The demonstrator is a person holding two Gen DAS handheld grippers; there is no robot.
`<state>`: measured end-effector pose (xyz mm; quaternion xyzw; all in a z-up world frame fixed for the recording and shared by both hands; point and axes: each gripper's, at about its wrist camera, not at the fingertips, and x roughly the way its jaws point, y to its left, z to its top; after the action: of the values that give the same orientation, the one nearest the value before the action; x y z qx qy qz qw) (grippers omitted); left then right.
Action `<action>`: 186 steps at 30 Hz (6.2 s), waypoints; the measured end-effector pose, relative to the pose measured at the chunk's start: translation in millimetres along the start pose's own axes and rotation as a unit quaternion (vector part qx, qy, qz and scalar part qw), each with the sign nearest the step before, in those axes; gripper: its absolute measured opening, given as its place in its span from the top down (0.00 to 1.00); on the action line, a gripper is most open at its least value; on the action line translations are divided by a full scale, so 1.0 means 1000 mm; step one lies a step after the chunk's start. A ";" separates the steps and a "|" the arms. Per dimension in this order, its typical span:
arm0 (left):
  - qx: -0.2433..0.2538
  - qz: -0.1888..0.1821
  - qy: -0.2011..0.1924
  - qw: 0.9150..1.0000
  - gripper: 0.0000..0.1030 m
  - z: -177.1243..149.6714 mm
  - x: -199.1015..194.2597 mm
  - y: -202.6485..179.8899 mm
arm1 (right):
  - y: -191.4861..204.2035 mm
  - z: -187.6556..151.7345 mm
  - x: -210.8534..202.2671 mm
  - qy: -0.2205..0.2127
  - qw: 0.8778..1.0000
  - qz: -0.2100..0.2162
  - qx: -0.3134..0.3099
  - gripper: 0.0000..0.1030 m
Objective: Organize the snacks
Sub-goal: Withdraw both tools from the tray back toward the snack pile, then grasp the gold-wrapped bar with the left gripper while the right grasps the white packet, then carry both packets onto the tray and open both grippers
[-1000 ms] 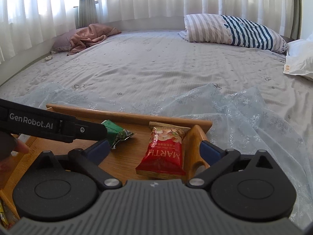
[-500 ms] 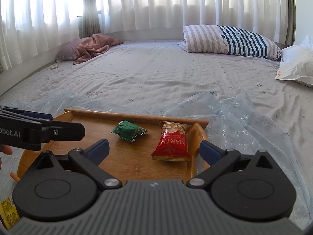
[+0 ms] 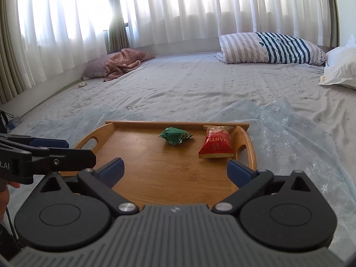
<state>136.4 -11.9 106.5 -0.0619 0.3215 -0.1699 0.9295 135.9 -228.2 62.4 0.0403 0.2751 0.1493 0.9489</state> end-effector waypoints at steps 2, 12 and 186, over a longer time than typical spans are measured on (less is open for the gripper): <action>0.004 0.004 -0.003 1.000 0.05 -0.007 -0.007 -0.001 | 0.001 -0.005 -0.006 -0.005 1.000 0.008 0.009 0.00; -0.003 0.020 -0.019 1.000 0.04 -0.039 -0.035 0.002 | 0.005 -0.029 -0.025 -0.011 0.998 0.027 0.051 0.00; -0.013 0.049 0.046 0.998 0.51 0.028 0.180 -0.009 | -0.042 -0.027 0.089 0.011 0.991 -0.114 0.070 0.63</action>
<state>283.2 -84.2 27.1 -0.0506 0.3686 -0.1229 0.9201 204.2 -241.3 -12.1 0.0737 0.2985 0.0207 0.9513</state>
